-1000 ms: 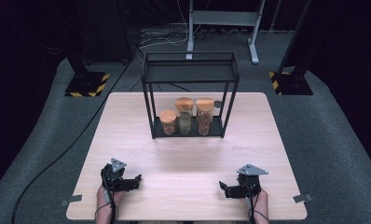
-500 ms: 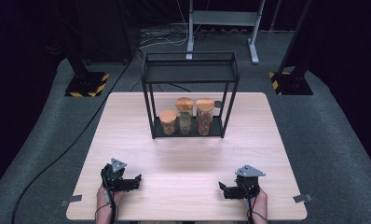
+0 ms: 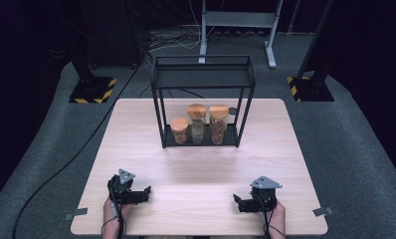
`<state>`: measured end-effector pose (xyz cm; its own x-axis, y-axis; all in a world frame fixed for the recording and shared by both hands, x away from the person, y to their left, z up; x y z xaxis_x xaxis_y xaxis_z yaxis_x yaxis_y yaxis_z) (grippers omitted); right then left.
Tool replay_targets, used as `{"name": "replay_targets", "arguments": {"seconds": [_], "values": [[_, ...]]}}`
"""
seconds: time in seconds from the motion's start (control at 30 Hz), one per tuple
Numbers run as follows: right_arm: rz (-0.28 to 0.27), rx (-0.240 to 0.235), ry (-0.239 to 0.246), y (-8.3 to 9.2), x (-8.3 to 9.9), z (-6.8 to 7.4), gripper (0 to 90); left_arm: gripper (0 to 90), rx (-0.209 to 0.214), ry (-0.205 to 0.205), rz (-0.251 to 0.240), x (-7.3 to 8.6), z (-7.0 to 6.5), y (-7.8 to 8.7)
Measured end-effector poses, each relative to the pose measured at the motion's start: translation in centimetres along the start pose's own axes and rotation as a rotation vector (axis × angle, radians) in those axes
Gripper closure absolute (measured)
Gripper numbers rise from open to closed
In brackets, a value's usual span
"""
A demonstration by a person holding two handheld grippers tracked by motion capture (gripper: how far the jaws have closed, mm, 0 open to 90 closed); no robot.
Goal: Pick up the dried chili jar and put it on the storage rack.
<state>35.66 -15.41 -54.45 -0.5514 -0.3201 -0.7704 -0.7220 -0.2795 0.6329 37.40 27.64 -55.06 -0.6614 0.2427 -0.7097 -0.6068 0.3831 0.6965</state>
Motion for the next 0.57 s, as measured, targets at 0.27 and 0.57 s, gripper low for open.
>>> {"name": "replay_targets", "arguments": {"seconds": [0.27,0.57], "values": [[0.042,0.0,0.023,-0.35,-0.01,0.19,0.8,0.1,-0.001,-0.001,-0.001,0.0,-0.01,0.0],[0.07,0.005,0.044,-0.61,0.0,0.34,1.1,0.1,-0.002,-0.002,-0.001,0.0,-0.02,0.0]]}}
Point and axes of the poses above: each handheld gripper's, and its own axes: y roughly backward along the jaws, x roughly out of its underside, z roughly to its left, the point moved 3 cm from there along -y, roughly forward along the jaws, and after that the axes turned 9 degrees about x, right-handed, at the moved point
